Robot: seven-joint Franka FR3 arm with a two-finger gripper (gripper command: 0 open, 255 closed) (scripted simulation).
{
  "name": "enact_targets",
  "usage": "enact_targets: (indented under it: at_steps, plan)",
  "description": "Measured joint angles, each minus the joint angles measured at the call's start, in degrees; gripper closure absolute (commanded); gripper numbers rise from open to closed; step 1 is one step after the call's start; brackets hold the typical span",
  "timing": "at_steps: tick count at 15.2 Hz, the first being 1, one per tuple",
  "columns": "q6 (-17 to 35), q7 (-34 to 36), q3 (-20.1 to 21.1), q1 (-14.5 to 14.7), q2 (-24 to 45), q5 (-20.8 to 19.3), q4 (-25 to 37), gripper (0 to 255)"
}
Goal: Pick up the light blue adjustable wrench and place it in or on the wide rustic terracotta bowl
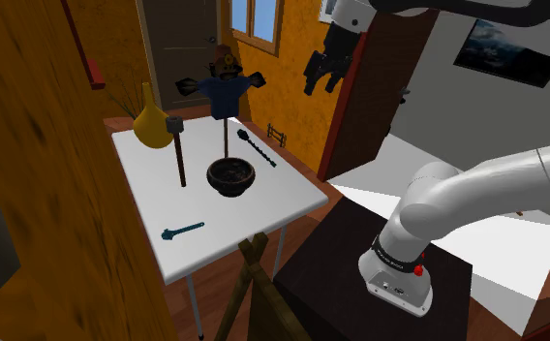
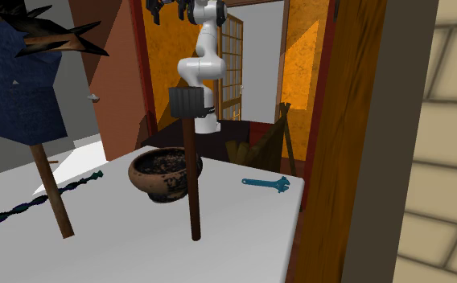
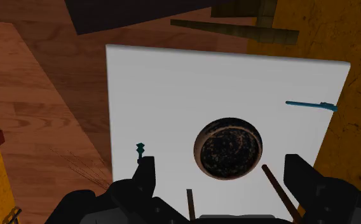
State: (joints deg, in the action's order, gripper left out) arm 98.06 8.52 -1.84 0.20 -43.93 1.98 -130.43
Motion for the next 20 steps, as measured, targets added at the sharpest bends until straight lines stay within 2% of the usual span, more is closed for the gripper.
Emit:
enact_targets:
  at_steps: [3, 8, 15, 20]
  plan:
    - [1.3, 1.6, 1.0, 0.1, 0.6, 0.7, -1.3, 0]
    - [7.2, 8.0, 4.9, 0.4, 4.8, 3.4, -4.7, 0]
    - [16.0, 17.2, 10.4, 1.2, 14.3, 7.0, -6.4, 0]
    - [22.4, 24.1, 14.5, 1.9, 23.0, 8.8, -5.4, 0]
